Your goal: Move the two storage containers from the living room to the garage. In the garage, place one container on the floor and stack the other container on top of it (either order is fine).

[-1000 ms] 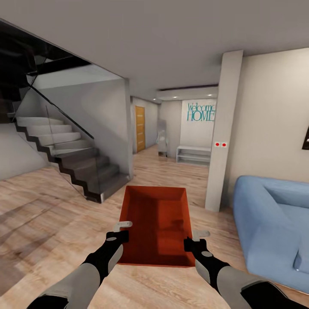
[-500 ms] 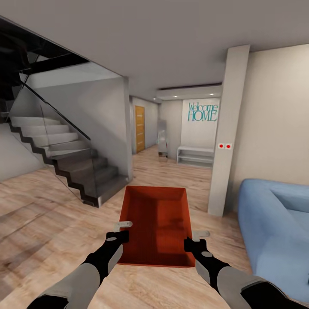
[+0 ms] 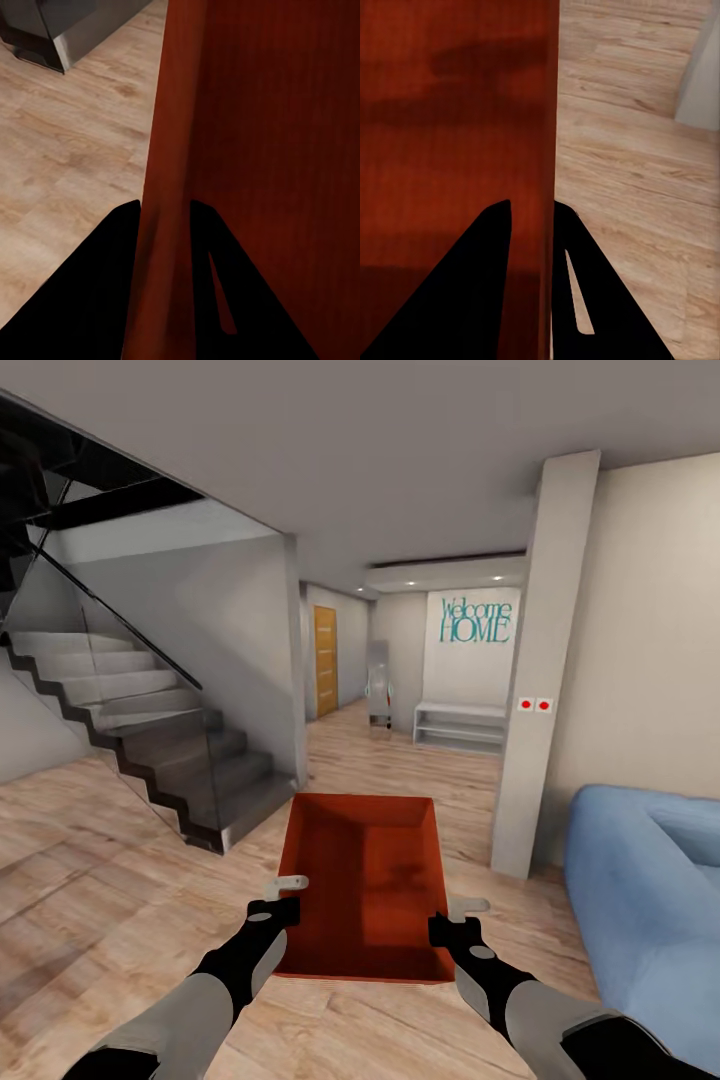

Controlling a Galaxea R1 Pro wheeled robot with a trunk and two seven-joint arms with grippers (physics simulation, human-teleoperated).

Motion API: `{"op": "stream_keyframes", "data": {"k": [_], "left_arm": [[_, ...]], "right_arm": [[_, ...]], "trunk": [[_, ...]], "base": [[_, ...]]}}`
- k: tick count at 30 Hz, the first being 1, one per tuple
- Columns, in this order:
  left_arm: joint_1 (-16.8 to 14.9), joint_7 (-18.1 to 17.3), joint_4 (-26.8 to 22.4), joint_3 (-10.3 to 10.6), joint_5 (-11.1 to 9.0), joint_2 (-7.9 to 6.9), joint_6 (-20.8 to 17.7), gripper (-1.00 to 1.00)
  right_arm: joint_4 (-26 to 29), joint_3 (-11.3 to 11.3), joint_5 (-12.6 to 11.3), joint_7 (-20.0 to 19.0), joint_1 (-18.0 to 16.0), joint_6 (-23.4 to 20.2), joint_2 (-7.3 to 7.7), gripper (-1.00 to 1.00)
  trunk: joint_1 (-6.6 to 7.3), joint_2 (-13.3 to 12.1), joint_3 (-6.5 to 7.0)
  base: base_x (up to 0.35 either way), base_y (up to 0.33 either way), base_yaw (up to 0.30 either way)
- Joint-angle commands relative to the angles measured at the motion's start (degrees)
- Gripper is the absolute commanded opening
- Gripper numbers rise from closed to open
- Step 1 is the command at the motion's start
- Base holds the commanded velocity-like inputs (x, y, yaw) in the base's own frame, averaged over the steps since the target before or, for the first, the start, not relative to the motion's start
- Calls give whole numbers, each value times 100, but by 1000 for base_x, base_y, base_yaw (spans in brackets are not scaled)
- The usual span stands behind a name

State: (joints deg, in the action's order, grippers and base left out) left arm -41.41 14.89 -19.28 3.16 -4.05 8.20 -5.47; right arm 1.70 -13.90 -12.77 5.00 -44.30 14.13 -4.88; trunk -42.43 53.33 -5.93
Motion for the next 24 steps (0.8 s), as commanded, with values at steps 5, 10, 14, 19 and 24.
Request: {"op": "stream_keyframes", "data": {"k": [5, 10, 14, 19, 24], "left_arm": [[-8, 67, -23, -368, 0, -231, -42, -100], [-8, 67, -26, -368, 0, -231, -42, -100], [-8, 67, -29, -368, 0, -231, -42, -100], [-8, 67, -31, -368, 0, -231, -42, -100], [-8, 67, -28, -368, 0, -231, -42, -100]], "right_arm": [[5, 177, -33, 36, -1, 19, 22, -100], [4, 177, -34, 39, -2, 20, 22, -100], [2, 177, -34, 37, -1, 19, 16, -100], [2, 177, -36, 43, 0, 15, 21, -100], [5, 177, -35, 39, 0, 15, 10, -100]], "trunk": [[-4, 6, -9], [-4, 6, -9], [-4, 6, -9], [-4, 6, -9], [-4, 6, -9]], "base": [[322, 0, 0], [322, 0, 0], [322, 0, 0], [322, 0, -1], [322, 0, -142]]}}
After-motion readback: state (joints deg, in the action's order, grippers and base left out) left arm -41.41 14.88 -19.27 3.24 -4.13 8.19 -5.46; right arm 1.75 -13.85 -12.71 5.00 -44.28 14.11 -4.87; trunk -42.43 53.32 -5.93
